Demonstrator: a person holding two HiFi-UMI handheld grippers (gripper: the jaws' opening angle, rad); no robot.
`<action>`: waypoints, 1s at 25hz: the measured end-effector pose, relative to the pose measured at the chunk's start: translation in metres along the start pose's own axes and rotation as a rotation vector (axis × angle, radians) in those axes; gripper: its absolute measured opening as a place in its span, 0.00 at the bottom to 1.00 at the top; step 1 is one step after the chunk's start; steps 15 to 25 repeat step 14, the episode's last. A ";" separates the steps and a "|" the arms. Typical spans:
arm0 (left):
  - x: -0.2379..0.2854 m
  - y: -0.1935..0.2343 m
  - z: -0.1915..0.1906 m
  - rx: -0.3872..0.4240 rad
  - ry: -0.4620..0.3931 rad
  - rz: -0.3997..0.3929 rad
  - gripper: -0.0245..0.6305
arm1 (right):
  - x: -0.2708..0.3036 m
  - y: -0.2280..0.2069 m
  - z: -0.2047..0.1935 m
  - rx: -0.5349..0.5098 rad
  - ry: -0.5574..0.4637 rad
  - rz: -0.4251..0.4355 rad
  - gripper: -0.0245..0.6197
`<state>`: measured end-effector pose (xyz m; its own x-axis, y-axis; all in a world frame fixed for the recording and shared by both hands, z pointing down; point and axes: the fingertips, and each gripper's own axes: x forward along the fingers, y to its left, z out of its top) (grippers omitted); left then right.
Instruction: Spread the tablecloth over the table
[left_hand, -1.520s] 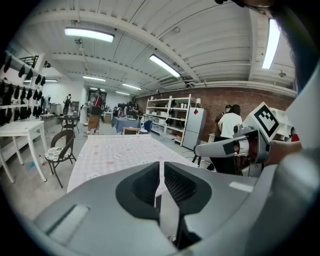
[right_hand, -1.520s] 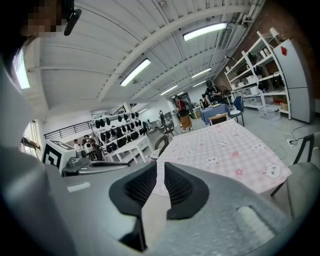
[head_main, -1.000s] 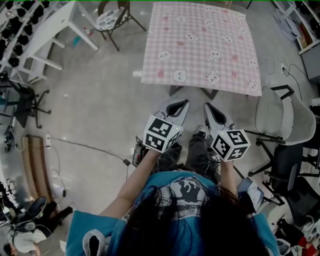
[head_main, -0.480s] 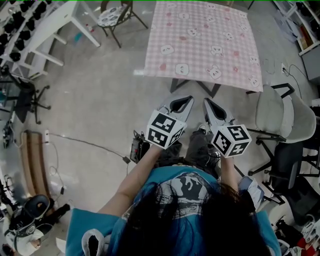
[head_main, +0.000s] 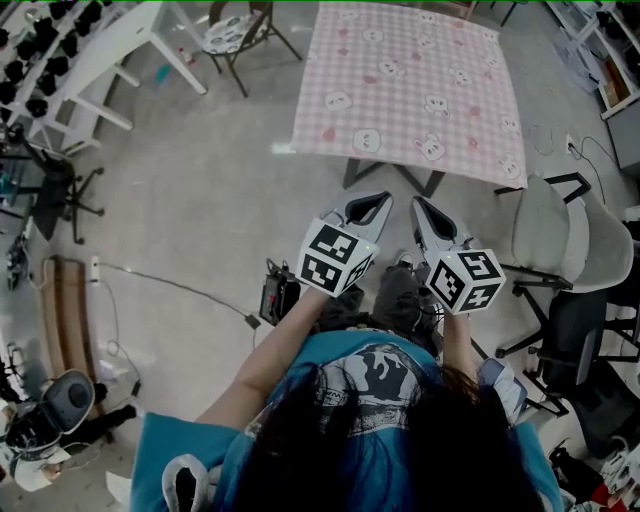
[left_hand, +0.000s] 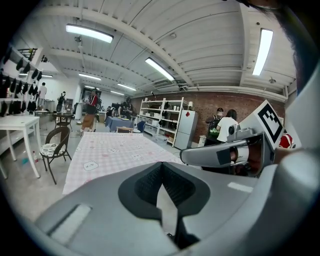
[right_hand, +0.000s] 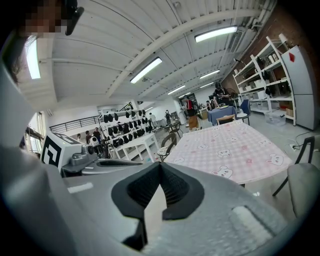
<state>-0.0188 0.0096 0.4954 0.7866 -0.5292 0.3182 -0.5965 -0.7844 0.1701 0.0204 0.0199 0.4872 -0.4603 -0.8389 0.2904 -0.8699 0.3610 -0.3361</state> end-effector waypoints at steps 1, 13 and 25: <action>0.001 0.000 0.001 0.001 0.000 0.000 0.06 | 0.001 -0.001 0.000 -0.001 0.002 0.000 0.04; 0.014 -0.001 0.001 0.002 0.013 -0.001 0.06 | 0.007 -0.011 0.001 -0.006 0.025 0.001 0.04; 0.015 -0.001 0.002 0.003 0.015 -0.002 0.06 | 0.008 -0.012 0.002 -0.004 0.026 0.001 0.04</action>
